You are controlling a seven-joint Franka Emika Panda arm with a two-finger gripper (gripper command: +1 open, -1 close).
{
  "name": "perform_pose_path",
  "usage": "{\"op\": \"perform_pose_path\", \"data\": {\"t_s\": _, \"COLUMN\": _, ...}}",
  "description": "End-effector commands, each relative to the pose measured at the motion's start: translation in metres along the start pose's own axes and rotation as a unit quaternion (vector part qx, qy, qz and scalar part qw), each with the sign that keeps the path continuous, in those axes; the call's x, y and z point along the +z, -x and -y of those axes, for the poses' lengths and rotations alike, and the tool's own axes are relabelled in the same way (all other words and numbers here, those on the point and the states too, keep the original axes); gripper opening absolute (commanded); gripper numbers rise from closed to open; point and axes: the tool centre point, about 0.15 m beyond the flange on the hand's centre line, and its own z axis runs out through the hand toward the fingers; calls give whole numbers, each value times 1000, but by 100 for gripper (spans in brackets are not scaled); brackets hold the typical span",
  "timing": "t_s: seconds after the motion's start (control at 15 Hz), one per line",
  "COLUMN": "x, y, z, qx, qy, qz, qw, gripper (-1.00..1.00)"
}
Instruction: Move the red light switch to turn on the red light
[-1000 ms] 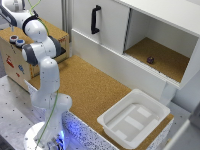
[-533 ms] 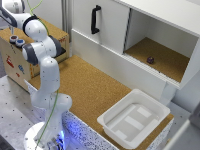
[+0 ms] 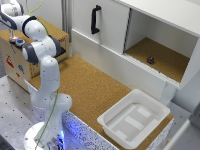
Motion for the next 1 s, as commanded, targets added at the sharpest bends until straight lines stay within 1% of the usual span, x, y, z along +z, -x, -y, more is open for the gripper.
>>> {"op": "perform_pose_path", "data": {"t_s": 0.0, "x": -71, "y": 20, "z": -9, "qx": 36, "qy": 28, "qz": -13, "qw": 999, "gripper": 100}}
{"op": "perform_pose_path", "data": {"t_s": 0.2, "x": -72, "y": 47, "z": -38, "qx": 107, "qy": 28, "qz": -23, "qw": 994, "gripper": 100}}
{"op": "perform_pose_path", "data": {"t_s": 0.47, "x": -68, "y": 105, "z": -77, "qx": 201, "qy": 30, "qz": -22, "qw": 979, "gripper": 100}}
{"op": "perform_pose_path", "data": {"t_s": 0.6, "x": -66, "y": 140, "z": -98, "qx": 247, "qy": 33, "qz": -18, "qw": 968, "gripper": 100}}
{"op": "perform_pose_path", "data": {"t_s": 0.67, "x": -67, "y": 158, "z": -108, "qx": 270, "qy": 40, "qz": -18, "qw": 962, "gripper": 100}}
{"op": "perform_pose_path", "data": {"t_s": 0.73, "x": -71, "y": 176, "z": -115, "qx": 289, "qy": 57, "qz": -23, "qw": 955, "gripper": 100}}
{"op": "perform_pose_path", "data": {"t_s": 0.8, "x": -72, "y": 195, "z": -125, "qx": 308, "qy": 61, "qz": -23, "qw": 949, "gripper": 100}}
{"op": "perform_pose_path", "data": {"t_s": 0.87, "x": -72, "y": 205, "z": -131, "qx": 321, "qy": 65, "qz": -24, "qw": 945, "gripper": 100}}
{"op": "perform_pose_path", "data": {"t_s": 0.93, "x": -71, "y": 222, "z": -144, "qx": 348, "qy": 66, "qz": -24, "qw": 935, "gripper": 100}}
